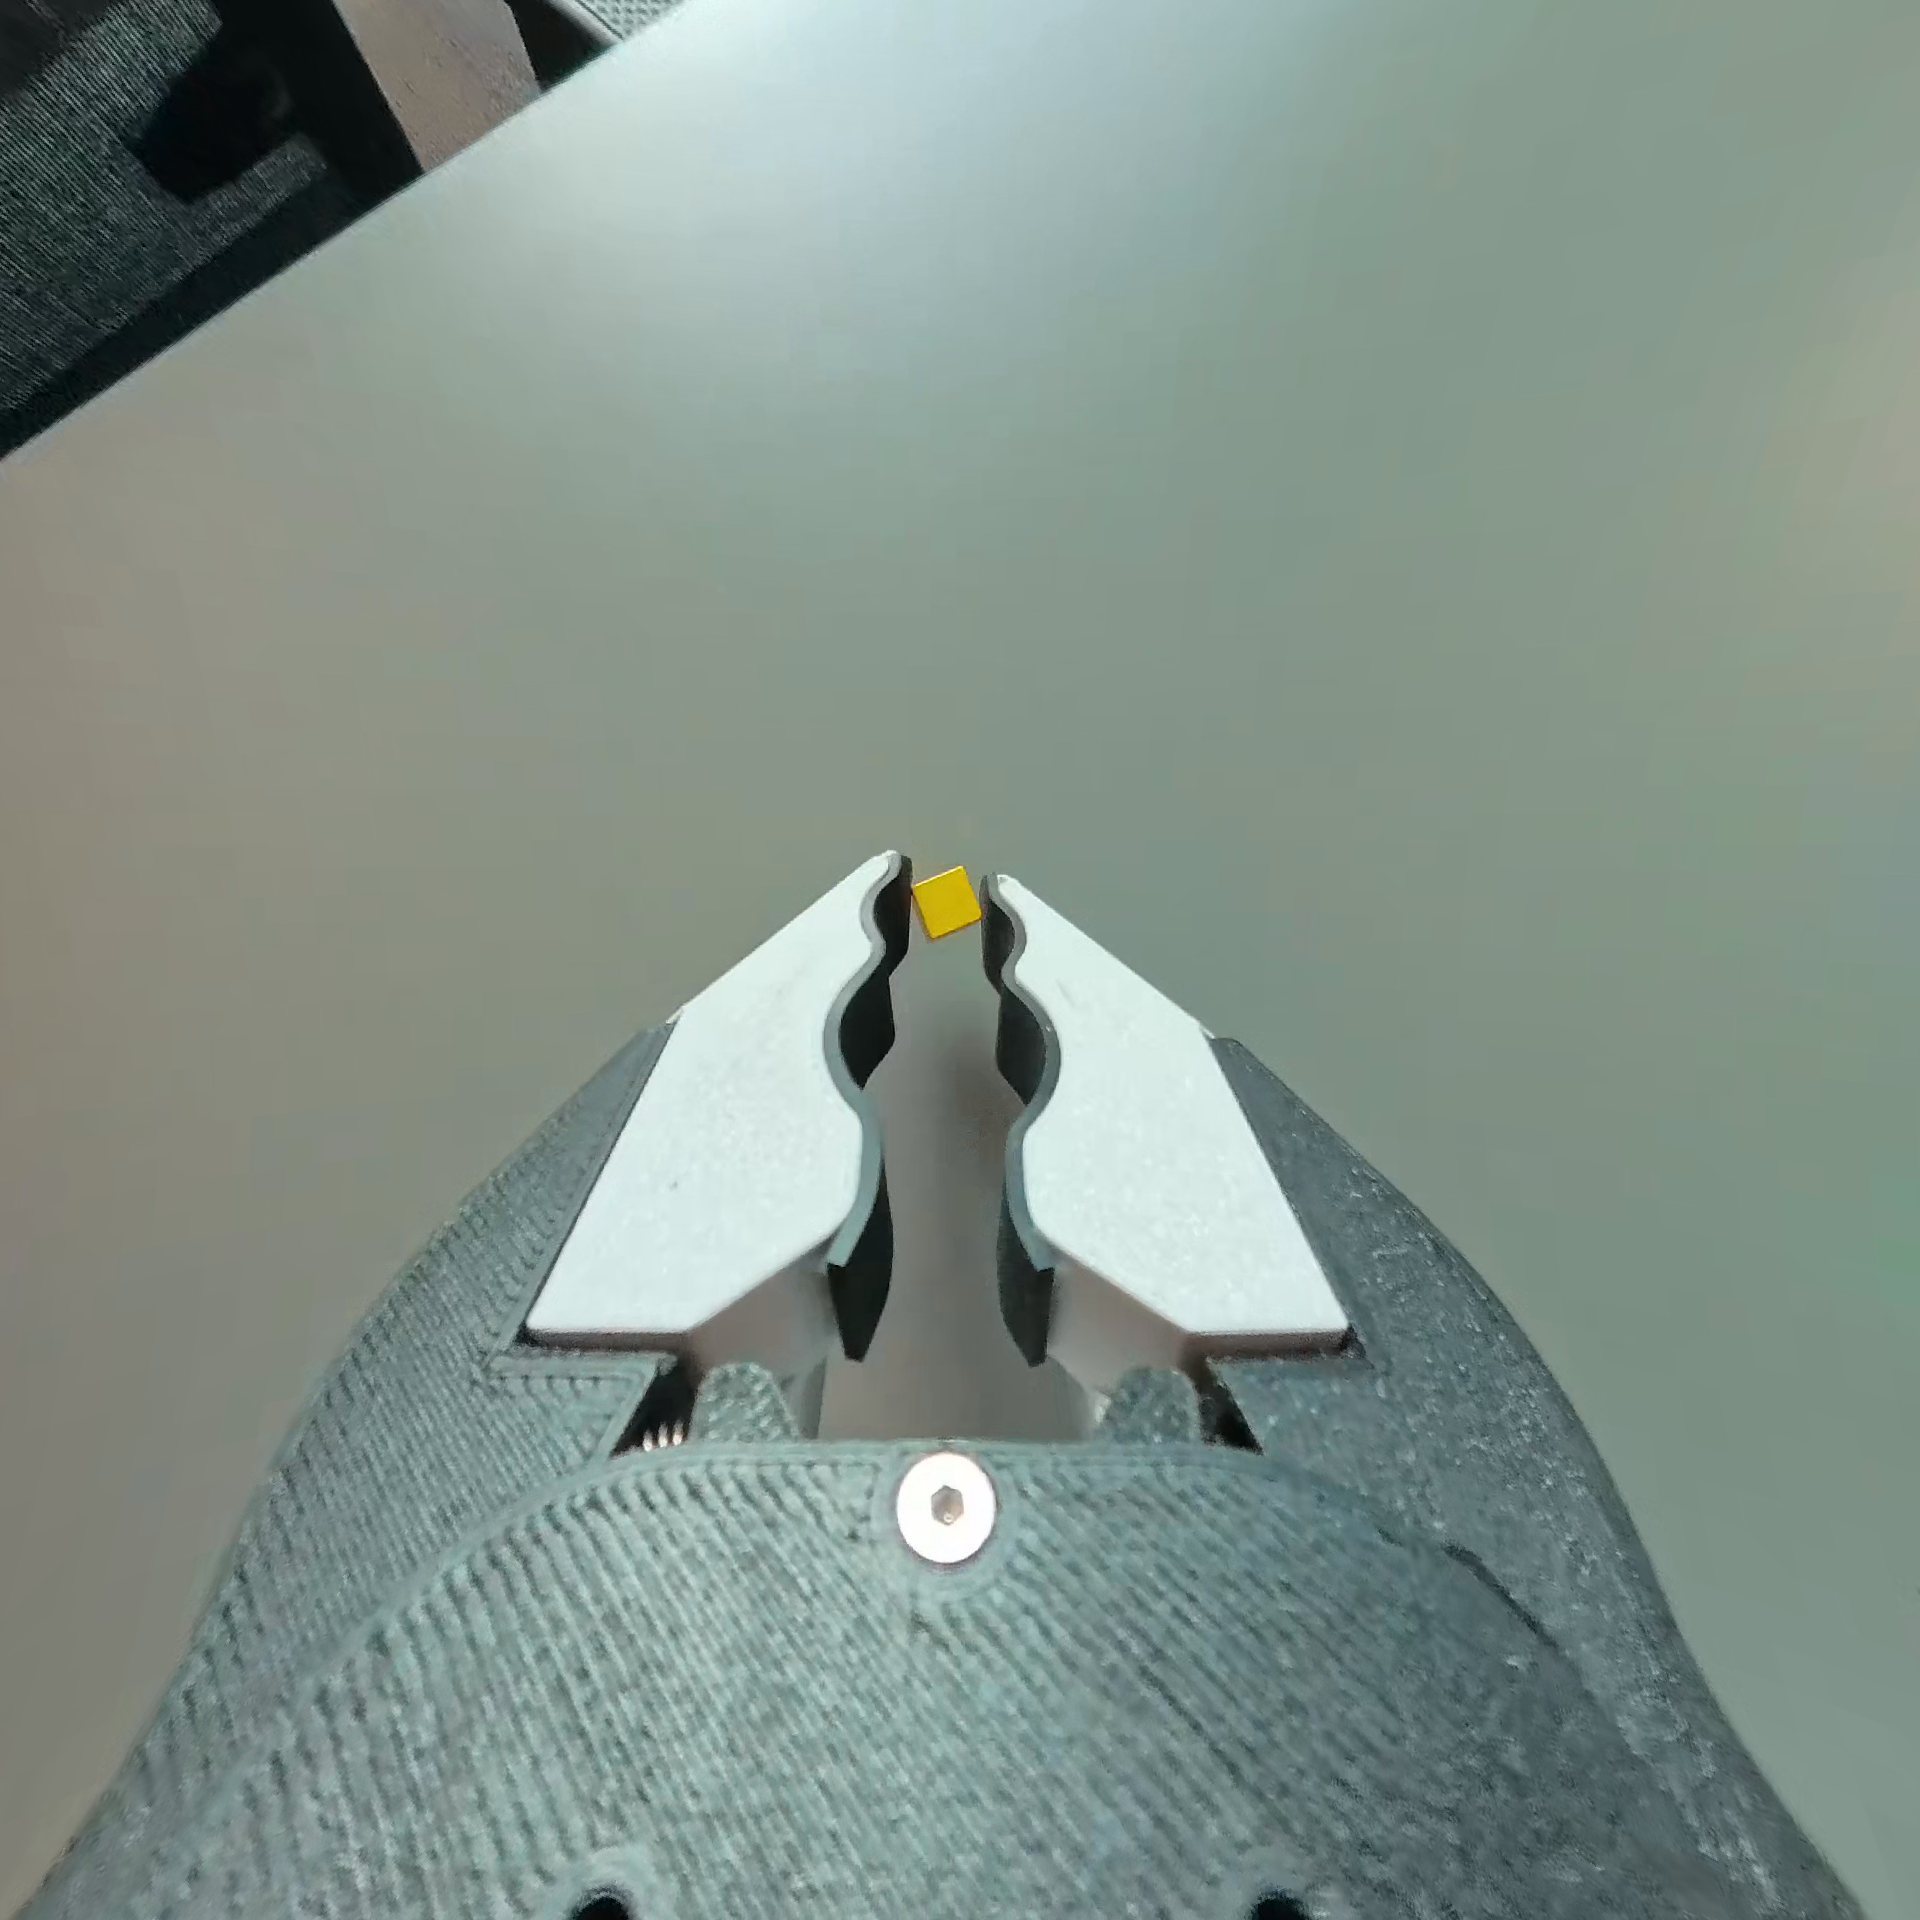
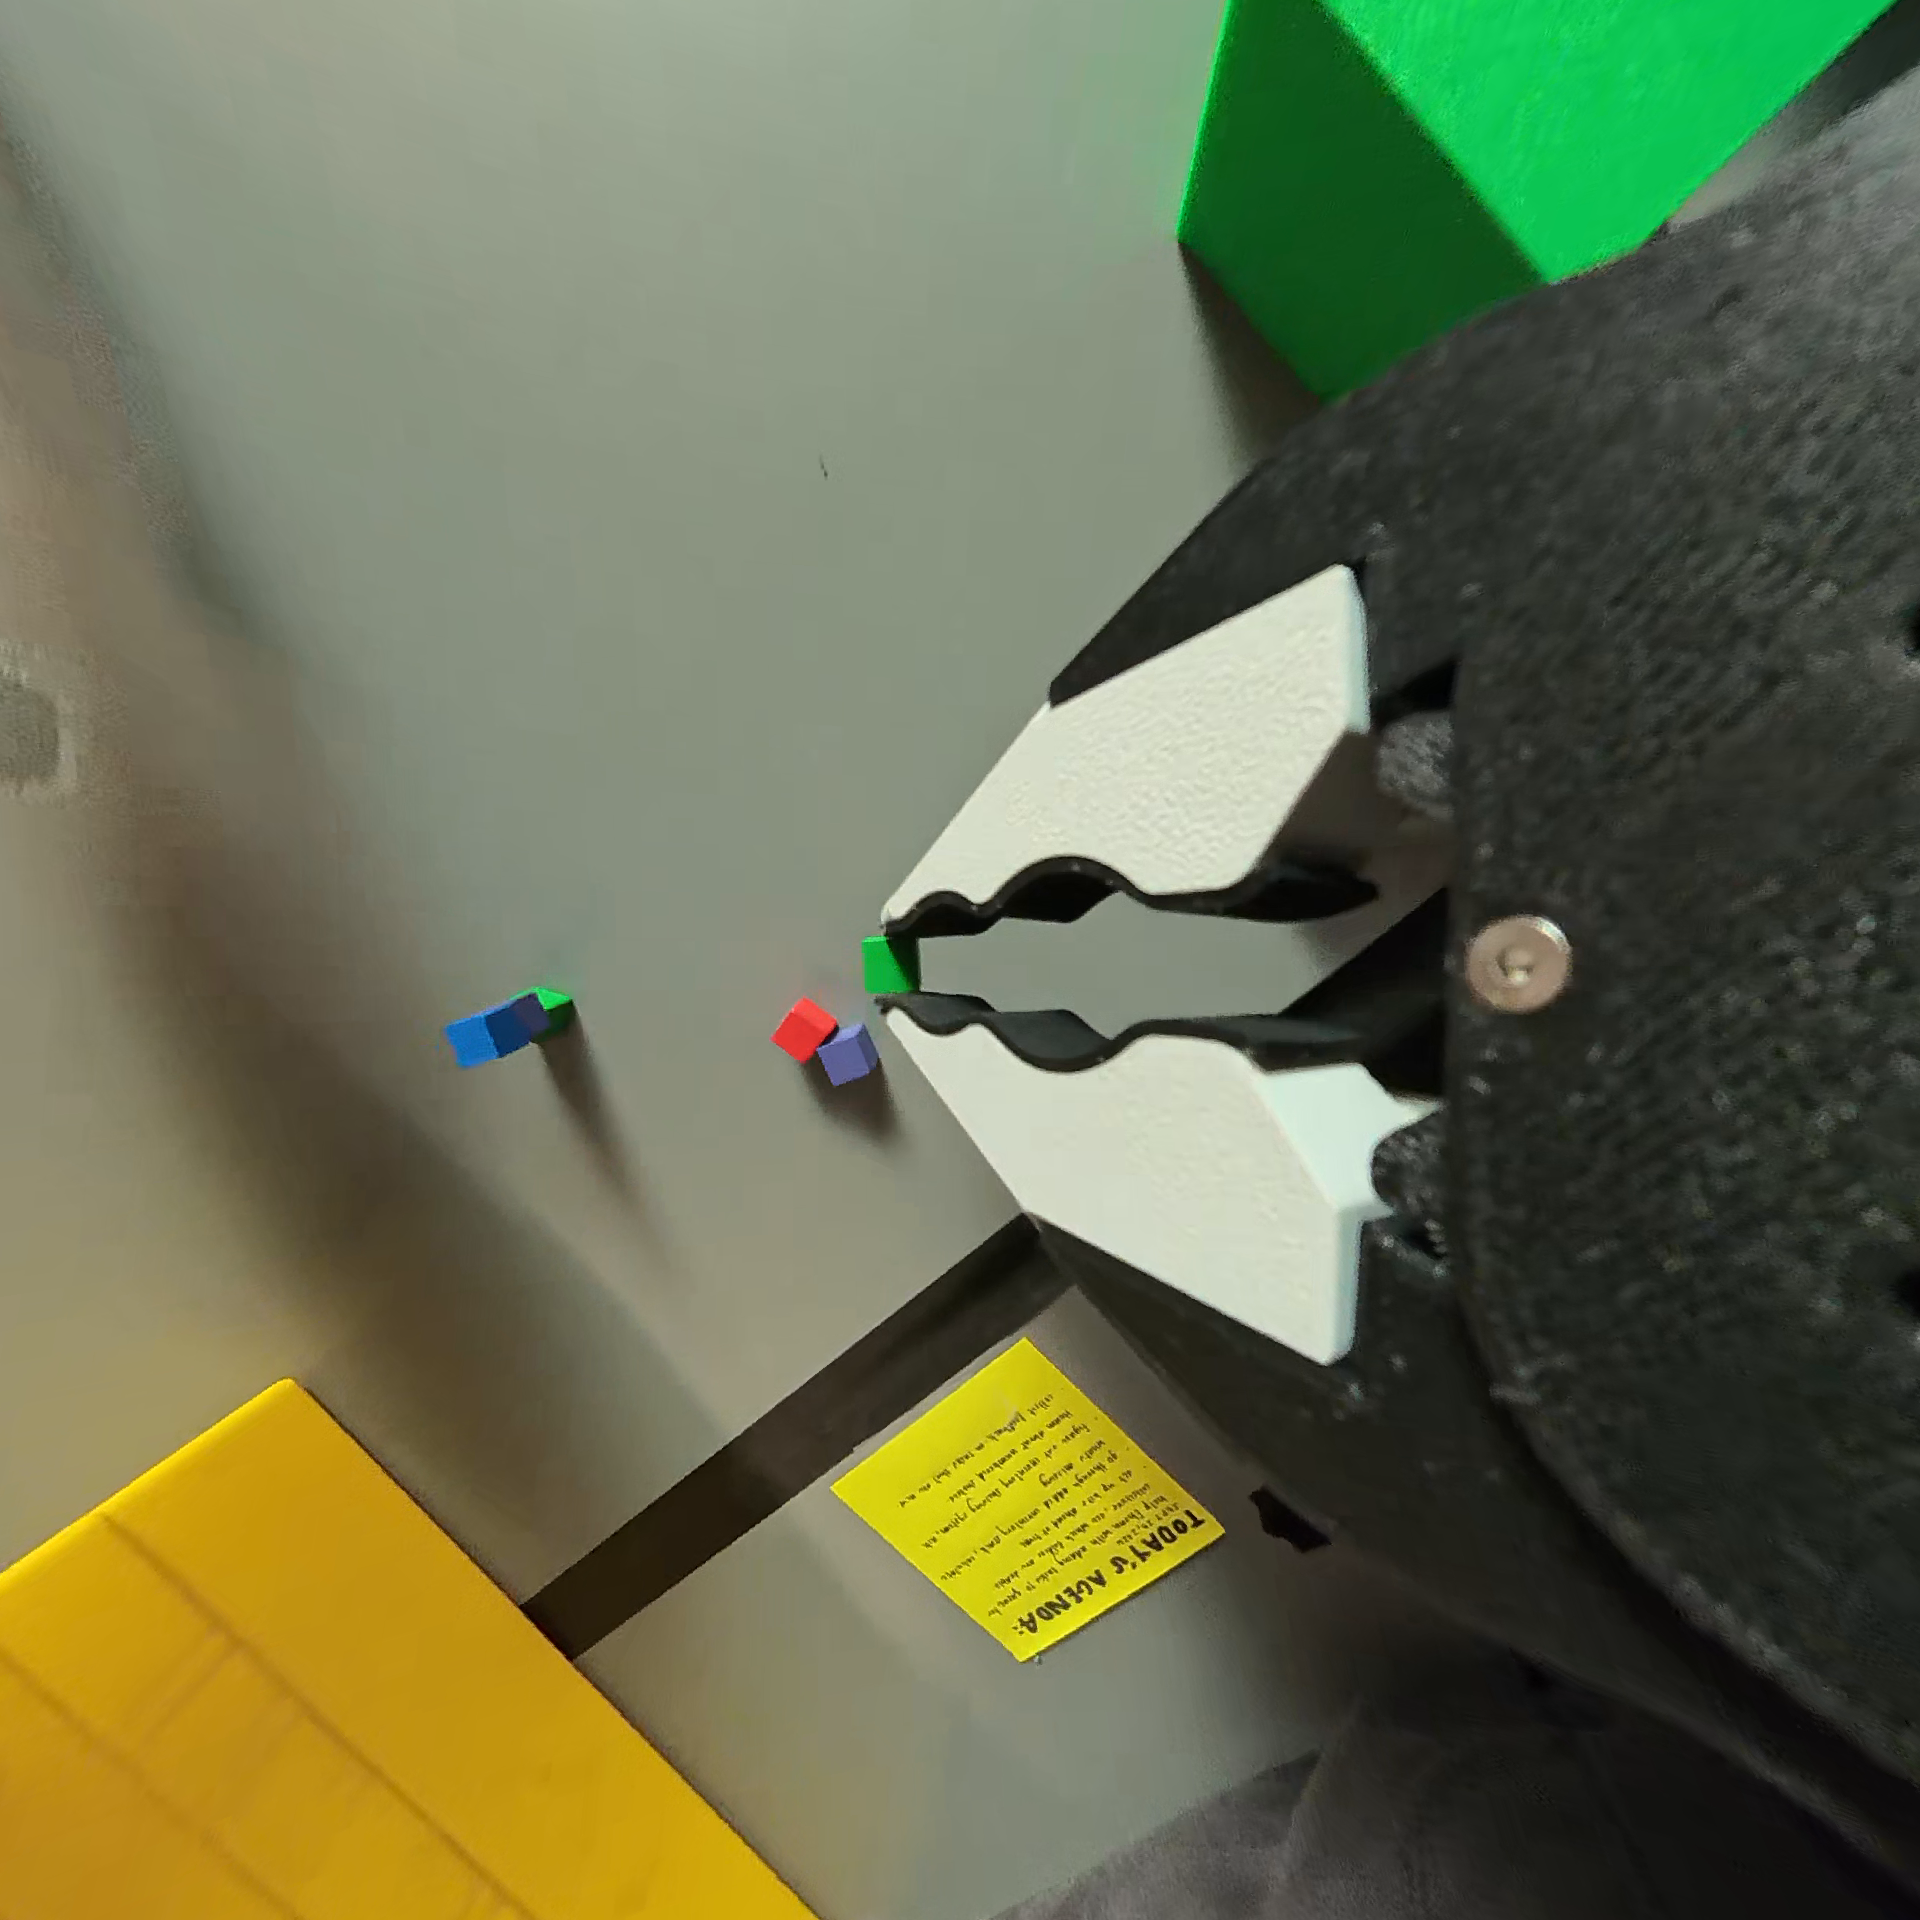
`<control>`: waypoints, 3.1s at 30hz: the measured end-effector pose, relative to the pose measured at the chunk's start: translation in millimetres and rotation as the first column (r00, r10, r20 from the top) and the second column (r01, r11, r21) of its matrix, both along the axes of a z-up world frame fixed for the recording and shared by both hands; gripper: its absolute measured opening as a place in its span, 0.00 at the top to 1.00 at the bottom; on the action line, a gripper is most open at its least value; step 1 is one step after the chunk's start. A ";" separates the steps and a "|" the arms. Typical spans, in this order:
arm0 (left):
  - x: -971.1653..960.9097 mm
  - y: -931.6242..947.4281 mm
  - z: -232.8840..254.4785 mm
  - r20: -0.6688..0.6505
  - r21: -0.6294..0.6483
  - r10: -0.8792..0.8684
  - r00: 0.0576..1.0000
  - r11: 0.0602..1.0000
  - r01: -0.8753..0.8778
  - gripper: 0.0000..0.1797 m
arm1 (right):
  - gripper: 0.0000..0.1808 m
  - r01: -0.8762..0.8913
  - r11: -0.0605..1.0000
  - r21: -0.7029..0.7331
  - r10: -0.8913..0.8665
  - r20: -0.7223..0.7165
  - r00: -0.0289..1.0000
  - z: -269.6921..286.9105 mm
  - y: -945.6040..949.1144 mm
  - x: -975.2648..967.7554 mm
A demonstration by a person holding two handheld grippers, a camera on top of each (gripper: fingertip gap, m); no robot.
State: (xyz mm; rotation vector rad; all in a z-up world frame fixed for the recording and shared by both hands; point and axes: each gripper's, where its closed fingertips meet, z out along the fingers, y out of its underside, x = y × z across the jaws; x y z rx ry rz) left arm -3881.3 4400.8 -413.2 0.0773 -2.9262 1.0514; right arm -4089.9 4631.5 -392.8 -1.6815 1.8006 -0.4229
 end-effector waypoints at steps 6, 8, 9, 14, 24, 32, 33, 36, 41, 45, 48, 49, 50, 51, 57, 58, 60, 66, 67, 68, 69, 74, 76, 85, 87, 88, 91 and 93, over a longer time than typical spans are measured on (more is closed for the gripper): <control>-4.9 64.7 57.5 -0.075 -0.104 0.051 0.996 0.993 -0.059 0.94 | 0.95 0.065 0.998 0.026 -0.066 0.049 0.997 11.7 -15.7 12.8; -11.5 100.9 76.5 -0.140 -0.128 0.087 0.986 0.986 -0.105 0.94 | 0.95 0.114 0.989 0.092 -0.123 0.092 0.988 22.7 -20.0 21.8; -15.3 119.6 85.7 -0.187 -0.139 0.107 0.977 0.981 -0.135 0.94 | 0.95 0.139 0.981 0.135 -0.156 0.121 0.980 31.4 -22.5 27.2; -20.9 205.8 130.7 -0.511 -0.175 0.253 0.821 0.905 -0.388 0.94 | 0.95 0.225 0.926 0.302 -0.319 0.314 0.894 105.9 -49.2 51.9; -13.8 291.4 173.5 -0.514 -0.269 0.250 0.821 0.861 -0.431 0.95 | 0.96 0.280 0.889 0.363 -0.440 0.505 0.742 208.4 -80.2 46.4; -91.2 302.7 146.7 -0.392 -0.166 0.145 0.909 0.960 -0.224 0.95 | 0.96 0.214 0.926 0.311 -0.327 0.375 0.867 135.7 -11.2 44.6; -97.9 305.1 143.2 -0.402 -0.153 0.148 0.904 0.962 -0.226 0.94 | 0.96 0.223 0.927 0.301 -0.326 0.355 0.876 125.6 -9.4 45.3; -112.0 315.2 127.1 -0.360 -0.113 0.149 0.921 0.973 -0.202 0.95 | 0.95 0.149 0.988 0.037 -0.153 0.206 0.967 76.4 1.0 46.9; -132.4 331.9 109.9 -0.380 -0.073 0.171 0.909 0.974 -0.214 0.95 | 0.95 -0.132 0.965 -0.228 0.140 0.022 0.990 30.6 22.3 69.4; -145.2 343.2 104.4 -0.403 -0.065 0.194 0.894 0.969 -0.240 0.95 | 0.95 -0.250 0.932 -0.263 0.247 -0.044 0.968 15.0 25.1 86.3; -156.7 348.9 98.9 -0.425 -0.057 0.201 0.882 0.967 -0.247 0.95 | 0.95 -0.308 0.908 -0.285 0.301 -0.068 0.951 13.1 21.3 94.0; -160.5 350.2 96.7 -0.431 -0.054 0.200 0.880 0.968 -0.246 0.95 | 0.95 -0.319 0.905 -0.281 0.310 -0.077 0.948 11.5 20.1 95.3; -164.0 350.8 95.0 -0.437 -0.052 0.199 0.877 0.968 -0.245 0.95 | 0.95 -0.329 0.902 -0.279 0.317 -0.089 0.944 9.1 18.9 95.9; -167.1 351.0 93.9 -0.443 -0.052 0.197 0.875 0.968 -0.244 0.95 | 0.95 -0.339 0.900 -0.274 0.324 -0.102 0.941 6.3 18.3 95.9; -173.2 346.5 94.0 -0.464 -0.068 0.185 0.866 0.967 -0.244 0.95 | 0.95 -0.276 0.941 -0.196 0.268 -0.069 0.961 10.3 17.0 95.6; -173.1 344.1 95.7 -0.482 -0.080 0.180 0.858 0.965 -0.248 0.95 | 0.95 -0.229 0.965 -0.130 0.226 -0.032 0.973 16.1 17.8 96.2; -171.6 336.9 105.4 -0.555 -0.138 0.151 0.818 0.953 -0.269 0.95 | 0.95 -0.137 0.991 -0.003 0.137 0.037 0.990 29.4 15.3 97.4; -131.3 341.3 109.4 -0.469 -0.175 0.219 0.856 0.927 -0.333 0.95 | 0.95 -0.209 0.971 -0.113 0.205 -0.044 0.978 20.4 9.6 81.9; -131.3 342.6 108.3 -0.444 -0.174 0.207 0.872 0.935 -0.311 0.95 | 0.95 -0.242 0.960 -0.143 0.235 -0.063 0.970 15.9 12.5 81.0; -132.1 343.7 106.6 -0.423 -0.170 0.198 0.884 0.941 -0.292 0.95 | 0.95 -0.266 0.949 -0.168 0.256 -0.075 0.964 12.2 15.1 81.2; -133.6 344.6 105.0 -0.409 -0.166 0.189 0.893 0.947 -0.276 0.95 | 0.95 -0.278 0.943 -0.184 0.267 -0.081 0.960 9.5 17.0 82.3; -141.2 346.0 101.1 -0.417 -0.155 0.181 0.891 0.951 -0.266 0.95 | 0.95 -0.248 0.954 -0.167 0.241 -0.061 0.969 7.1 20.2 92.0; -144.1 346.3 100.0 -0.425 -0.153 0.182 0.887 0.951 -0.269 0.95 | 0.95 -0.251 0.953 -0.167 0.245 -0.057 0.968 8.3 21.2 94.3; -144.7 343.1 98.4 -0.416 -0.141 0.164 0.894 0.960 -0.242 0.95 | 0.94 -0.285 0.941 -0.185 0.273 -0.084 0.958 1.1 22.8 97.1; -143.0 340.8 99.2 -0.407 -0.142 0.156 0.900 0.963 -0.231 0.95 | 0.91 -0.289 0.940 -0.184 0.278 -0.082 0.957 3.8 23.4 94.5; -142.3 339.2 99.5 -0.400 -0.142 0.150 0.904 0.965 -0.223 0.95 | 0.90 -0.291 0.939 -0.184 0.280 -0.080 0.957 6.0 23.5 92.1; -139.6 330.6 98.3 -0.373 -0.137 0.124 0.919 0.973 -0.186 0.94 | 0.89 -0.275 0.942 -0.190 0.268 -0.067 0.961 13.8 20.6 81.7; -137.1 320.3 95.6 -0.352 -0.133 0.098 0.931 0.979 -0.154 0.94 | 0.89 -0.241 0.955 -0.175 0.237 -0.047 0.970 19.4 18.8 73.4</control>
